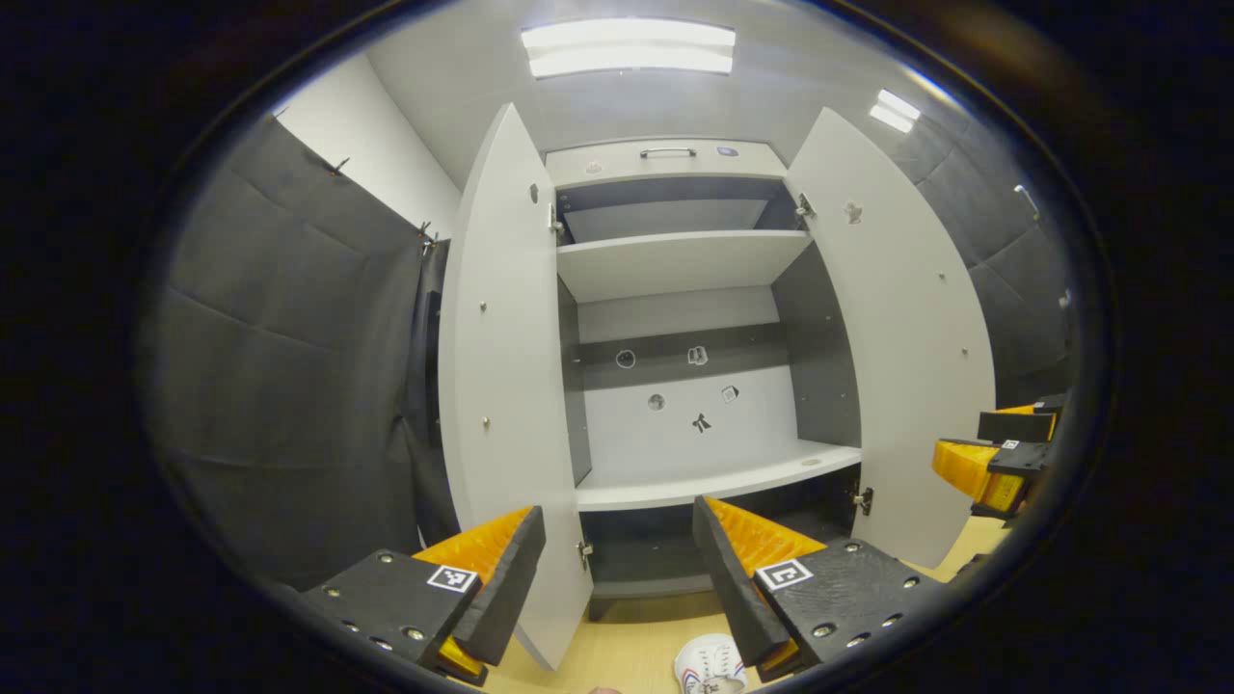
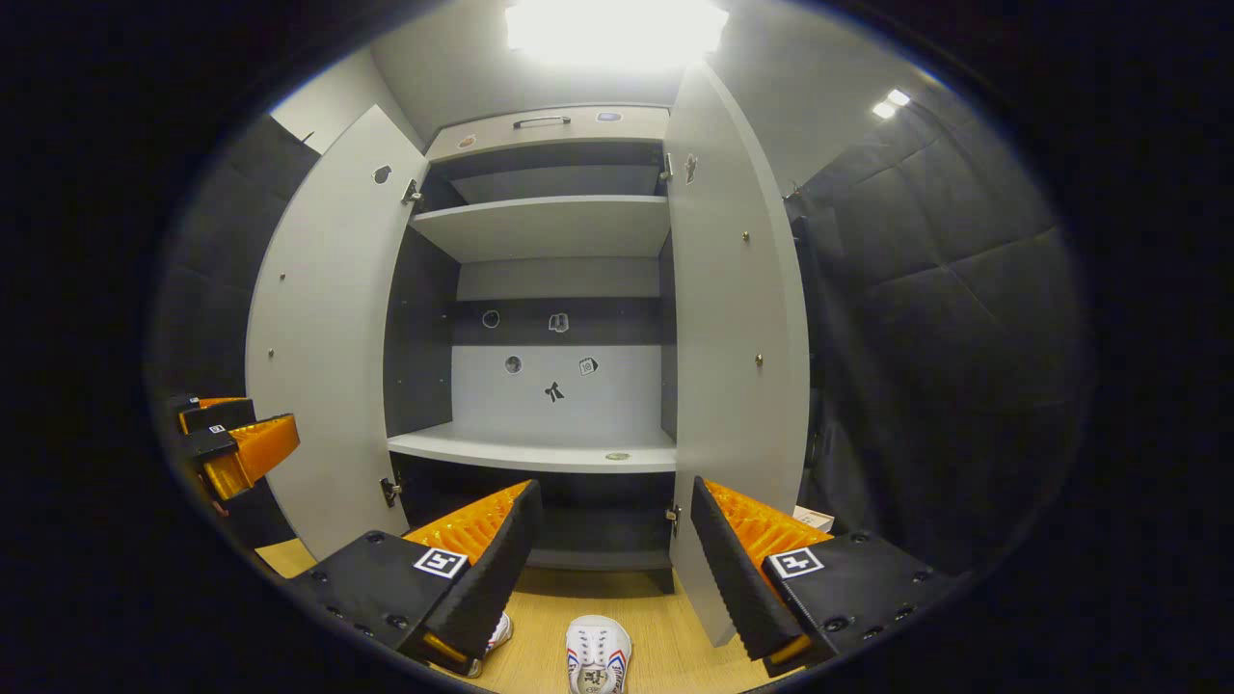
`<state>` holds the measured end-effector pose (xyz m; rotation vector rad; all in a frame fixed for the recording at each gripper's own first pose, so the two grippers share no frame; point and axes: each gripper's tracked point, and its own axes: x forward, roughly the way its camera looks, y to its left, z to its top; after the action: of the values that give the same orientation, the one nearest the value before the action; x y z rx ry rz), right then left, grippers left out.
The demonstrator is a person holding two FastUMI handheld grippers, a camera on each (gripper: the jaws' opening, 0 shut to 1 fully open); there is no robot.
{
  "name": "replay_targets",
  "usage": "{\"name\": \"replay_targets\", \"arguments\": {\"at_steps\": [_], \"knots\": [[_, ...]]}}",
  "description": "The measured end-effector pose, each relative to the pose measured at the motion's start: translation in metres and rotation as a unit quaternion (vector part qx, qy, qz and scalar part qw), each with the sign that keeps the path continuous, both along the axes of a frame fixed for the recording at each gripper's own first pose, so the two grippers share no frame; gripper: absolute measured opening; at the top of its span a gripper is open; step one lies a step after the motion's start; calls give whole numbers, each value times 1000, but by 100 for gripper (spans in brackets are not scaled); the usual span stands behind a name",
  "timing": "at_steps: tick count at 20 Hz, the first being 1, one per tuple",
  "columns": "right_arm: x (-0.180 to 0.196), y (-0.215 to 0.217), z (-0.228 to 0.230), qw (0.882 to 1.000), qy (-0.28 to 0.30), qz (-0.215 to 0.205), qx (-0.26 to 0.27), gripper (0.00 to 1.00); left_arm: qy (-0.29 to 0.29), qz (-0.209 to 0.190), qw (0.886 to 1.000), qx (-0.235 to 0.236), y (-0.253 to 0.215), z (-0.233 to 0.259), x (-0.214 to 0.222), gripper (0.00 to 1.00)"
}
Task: Grab one shoe with the right hand and put it into the shoe cabinet, grab the other shoe with the left hand and put it into the shoe cabinet; then close the right door with the right hand and the left door with the left hand.
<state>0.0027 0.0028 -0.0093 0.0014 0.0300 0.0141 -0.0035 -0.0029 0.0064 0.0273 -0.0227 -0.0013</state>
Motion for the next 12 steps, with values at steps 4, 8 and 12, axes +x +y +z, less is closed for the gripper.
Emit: {"name": "replay_targets", "arguments": {"at_steps": [4, 8, 12], "knots": [[3, 1, -3, 1000, 4, 1, 1, 98, 0, 2, 1000, -1, 1, 0, 1, 89], [10, 3, -13, 1000, 20, 5, 1, 97, 0, 10, 1000, 0, 6, -1, 0, 89], [21, 8, -31, 999, 49, 15, -1, 98, -1, 21, 1000, 5, 15, 0, -4, 89]]}}
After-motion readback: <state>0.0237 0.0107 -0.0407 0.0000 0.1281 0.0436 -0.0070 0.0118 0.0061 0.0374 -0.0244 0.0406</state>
